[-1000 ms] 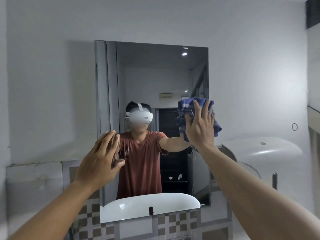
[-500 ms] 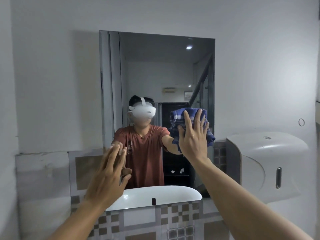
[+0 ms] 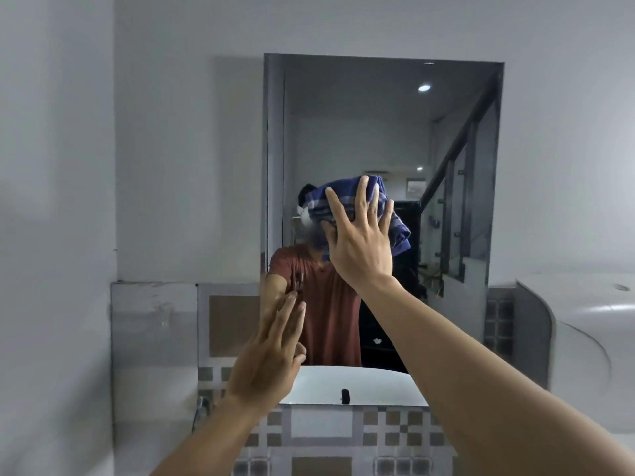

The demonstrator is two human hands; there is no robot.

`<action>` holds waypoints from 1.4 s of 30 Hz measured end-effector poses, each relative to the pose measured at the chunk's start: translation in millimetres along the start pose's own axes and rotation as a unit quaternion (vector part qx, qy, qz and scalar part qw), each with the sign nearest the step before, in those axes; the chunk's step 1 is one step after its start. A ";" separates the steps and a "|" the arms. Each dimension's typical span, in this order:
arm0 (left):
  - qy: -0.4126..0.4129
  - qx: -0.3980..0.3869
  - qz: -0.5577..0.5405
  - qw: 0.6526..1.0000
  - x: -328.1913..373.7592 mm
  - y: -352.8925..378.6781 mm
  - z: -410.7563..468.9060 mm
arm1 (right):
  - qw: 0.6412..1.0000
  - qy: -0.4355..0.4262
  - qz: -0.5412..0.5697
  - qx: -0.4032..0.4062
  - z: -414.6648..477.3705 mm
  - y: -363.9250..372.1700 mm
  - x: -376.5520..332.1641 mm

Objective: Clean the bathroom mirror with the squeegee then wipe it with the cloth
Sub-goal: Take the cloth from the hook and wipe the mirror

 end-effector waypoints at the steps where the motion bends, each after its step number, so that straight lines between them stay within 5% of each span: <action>1: -0.003 0.000 0.004 1.000 1.7 -0.6 -3.3 | 1.000 -0.014 0.000 0.000 6.2 0.1 -8.2; 10: 0.054 0.048 0.116 0.991 6.7 -2.8 -9.5 | 0.978 -0.203 0.007 -0.039 21.7 13.9 -62.3; 17: 0.002 -0.016 0.010 1.000 -1.7 9.0 -14.5 | 0.947 -0.306 0.000 -0.099 -27.1 17.2 -46.7; 26: 0.015 0.028 0.004 0.999 -1.4 2.6 -14.7 | 0.967 -0.245 -0.011 -0.073 -63.0 3.1 -0.8; 32: 0.014 -0.022 0.025 0.999 -4.3 7.9 -14.9 | 0.980 -0.186 -0.012 -0.072 -73.6 -4.4 30.5; 42: 0.006 0.083 0.030 0.996 -6.1 -50.9 75.9 | 0.998 -0.053 0.007 -0.028 -68.4 -13.5 72.3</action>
Point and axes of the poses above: each hand's wrist, its own z-axis towards the middle knuckle, its own y-axis out of the palm, x = y × z, the point moved 5 cm from there along z, towards the middle knuckle, and after that the axes turned 8 degrees about x, right-handed, at the moved point
